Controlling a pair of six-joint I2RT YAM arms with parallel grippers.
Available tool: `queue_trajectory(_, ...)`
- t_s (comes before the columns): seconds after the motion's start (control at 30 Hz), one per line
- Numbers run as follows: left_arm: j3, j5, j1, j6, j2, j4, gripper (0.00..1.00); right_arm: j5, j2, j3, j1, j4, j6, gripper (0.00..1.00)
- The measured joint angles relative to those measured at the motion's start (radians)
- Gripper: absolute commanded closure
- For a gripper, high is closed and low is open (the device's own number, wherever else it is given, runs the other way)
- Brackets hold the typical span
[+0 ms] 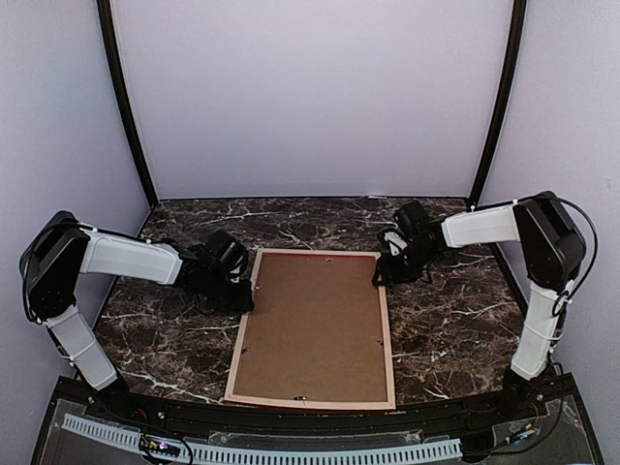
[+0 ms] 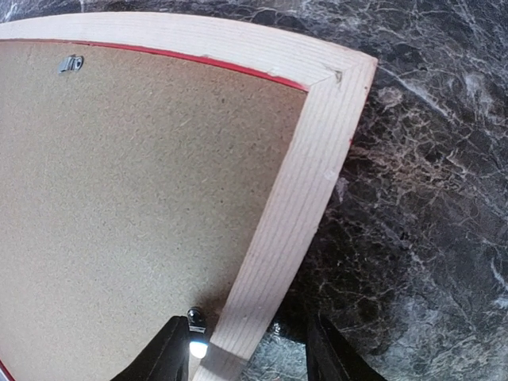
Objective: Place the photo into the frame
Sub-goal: Press the fastener onto the backboard.
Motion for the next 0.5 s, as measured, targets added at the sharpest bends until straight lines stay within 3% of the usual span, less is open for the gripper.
queue_trajectory(0.5, 0.0, 0.0, 0.0, 0.0, 0.0, 0.0, 0.78, 0.075, 0.003, 0.014, 0.032, -0.012, -0.04, 0.5)
